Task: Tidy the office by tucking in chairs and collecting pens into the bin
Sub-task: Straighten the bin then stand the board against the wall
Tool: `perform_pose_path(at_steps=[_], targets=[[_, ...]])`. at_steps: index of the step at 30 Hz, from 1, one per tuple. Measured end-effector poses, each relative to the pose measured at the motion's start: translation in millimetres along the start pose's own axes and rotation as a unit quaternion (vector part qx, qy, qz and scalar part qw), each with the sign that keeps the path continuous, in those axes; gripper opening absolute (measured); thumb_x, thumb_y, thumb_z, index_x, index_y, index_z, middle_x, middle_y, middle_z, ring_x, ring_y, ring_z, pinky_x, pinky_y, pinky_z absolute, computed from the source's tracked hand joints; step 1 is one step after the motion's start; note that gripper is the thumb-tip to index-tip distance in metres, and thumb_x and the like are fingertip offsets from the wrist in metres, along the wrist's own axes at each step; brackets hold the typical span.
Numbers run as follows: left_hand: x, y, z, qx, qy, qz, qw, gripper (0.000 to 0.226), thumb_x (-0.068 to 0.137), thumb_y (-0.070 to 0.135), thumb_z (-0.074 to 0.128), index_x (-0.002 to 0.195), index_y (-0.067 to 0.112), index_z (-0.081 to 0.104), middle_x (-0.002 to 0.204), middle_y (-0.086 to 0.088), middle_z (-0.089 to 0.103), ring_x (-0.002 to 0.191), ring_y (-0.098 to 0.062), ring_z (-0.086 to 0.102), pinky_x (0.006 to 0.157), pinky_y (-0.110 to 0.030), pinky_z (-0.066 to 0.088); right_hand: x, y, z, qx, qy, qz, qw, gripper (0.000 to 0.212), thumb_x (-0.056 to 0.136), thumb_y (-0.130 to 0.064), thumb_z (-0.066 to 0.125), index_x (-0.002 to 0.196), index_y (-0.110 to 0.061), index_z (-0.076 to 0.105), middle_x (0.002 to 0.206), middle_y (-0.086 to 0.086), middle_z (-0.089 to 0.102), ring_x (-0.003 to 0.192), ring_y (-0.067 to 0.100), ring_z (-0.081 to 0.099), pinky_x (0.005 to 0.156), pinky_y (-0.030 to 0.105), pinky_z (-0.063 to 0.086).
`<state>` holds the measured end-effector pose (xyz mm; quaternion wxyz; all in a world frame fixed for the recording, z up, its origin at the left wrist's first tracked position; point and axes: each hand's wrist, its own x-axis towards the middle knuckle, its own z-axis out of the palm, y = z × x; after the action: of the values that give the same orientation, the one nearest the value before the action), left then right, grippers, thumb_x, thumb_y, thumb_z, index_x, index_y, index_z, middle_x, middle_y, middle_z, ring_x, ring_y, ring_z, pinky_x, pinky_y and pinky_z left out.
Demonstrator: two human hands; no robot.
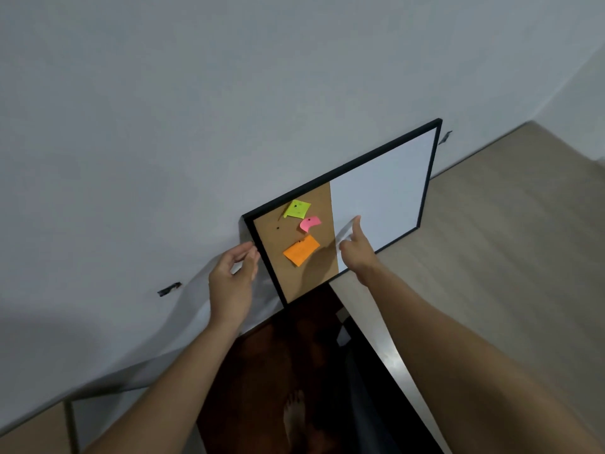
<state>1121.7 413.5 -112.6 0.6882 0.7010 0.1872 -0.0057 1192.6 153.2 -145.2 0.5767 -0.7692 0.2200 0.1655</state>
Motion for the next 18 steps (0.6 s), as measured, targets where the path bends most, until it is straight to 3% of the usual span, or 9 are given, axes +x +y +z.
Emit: perform_pose_path(at_steps=[1, 3, 7, 10, 13, 18], targets=[[1.9, 1.9, 5.4, 0.007, -0.013, 0.003, 1.000, 0.026, 0.107, 0.019, 0.065, 0.132, 0.018, 0.071, 0.129, 0.003, 0.076, 0.123, -0.012, 0.072, 0.108, -0.038, 0.056, 4.2, -2.2, -3.8, 0.010, 0.006, 0.001, 1.000, 0.086, 0.107, -0.022, 0.050, 0.164, -0.037, -0.013, 0.174, 0.010, 0.012, 0.143, 0.031, 0.042, 0.094, 0.038, 0.049], [6.9, 6.4, 17.8, 0.028, -0.046, 0.010, 0.998, 0.031, 0.109, 0.016, 0.058, 0.139, 0.019, 0.067, 0.135, 0.007, 0.073, 0.127, -0.007, 0.069, 0.111, -0.034, 0.053, 15.5, -6.0, -12.8, 0.033, 0.015, 0.006, 0.999, 0.089, 0.106, -0.022, 0.052, 0.164, -0.037, -0.014, 0.174, 0.010, 0.012, 0.147, 0.035, 0.042, 0.091, 0.037, 0.046], [17.5, 16.5, 45.2, 0.069, -0.096, 0.021, 0.993, 0.039, 0.110, 0.012, 0.054, 0.147, 0.025, 0.062, 0.142, 0.016, 0.067, 0.130, 0.005, 0.063, 0.112, -0.022, 0.049, 42.7, -9.2, -35.6, 0.075, 0.021, 0.014, 0.997, 0.094, 0.104, -0.013, 0.054, 0.164, -0.035, -0.015, 0.175, 0.010, 0.008, 0.159, 0.031, 0.018, 0.113, 0.038, 0.037], [25.6, 21.7, 64.4, 0.089, -0.114, 0.028, 0.989, 0.041, 0.110, 0.012, 0.055, 0.148, 0.026, 0.062, 0.144, 0.020, 0.064, 0.126, 0.017, 0.059, 0.101, -0.005, 0.048, 60.9, -7.8, -54.1, 0.089, 0.025, 0.021, 0.996, 0.093, 0.102, -0.010, 0.051, 0.164, -0.041, -0.010, 0.175, 0.011, 0.009, 0.160, 0.033, 0.017, 0.122, 0.047, 0.035], [33.2, 23.6, 81.8, 0.092, -0.124, 0.028, 0.988, 0.042, 0.110, 0.009, 0.055, 0.149, 0.024, 0.061, 0.145, 0.017, 0.063, 0.122, 0.022, 0.057, 0.091, 0.002, 0.044, 65.1, -2.5, -64.3, 0.090, 0.026, 0.015, 0.996, 0.089, 0.103, -0.020, 0.057, 0.164, -0.045, -0.004, 0.175, 0.004, 0.011, 0.158, 0.033, 0.022, 0.123, 0.054, 0.035], [41.5, 25.6, 108.1, 0.081, -0.135, 0.022, 0.987, 0.045, 0.110, 0.007, 0.052, 0.150, 0.025, 0.060, 0.150, 0.016, 0.061, 0.125, 0.020, 0.057, 0.096, -0.001, 0.045, 63.3, 7.8, -60.6, 0.088, 0.010, 0.011, 0.996, 0.095, 0.097, -0.051, 0.068, 0.159, -0.058, -0.005, 0.174, -0.003, 0.017, 0.156, 0.030, 0.026, 0.122, 0.055, 0.036]])
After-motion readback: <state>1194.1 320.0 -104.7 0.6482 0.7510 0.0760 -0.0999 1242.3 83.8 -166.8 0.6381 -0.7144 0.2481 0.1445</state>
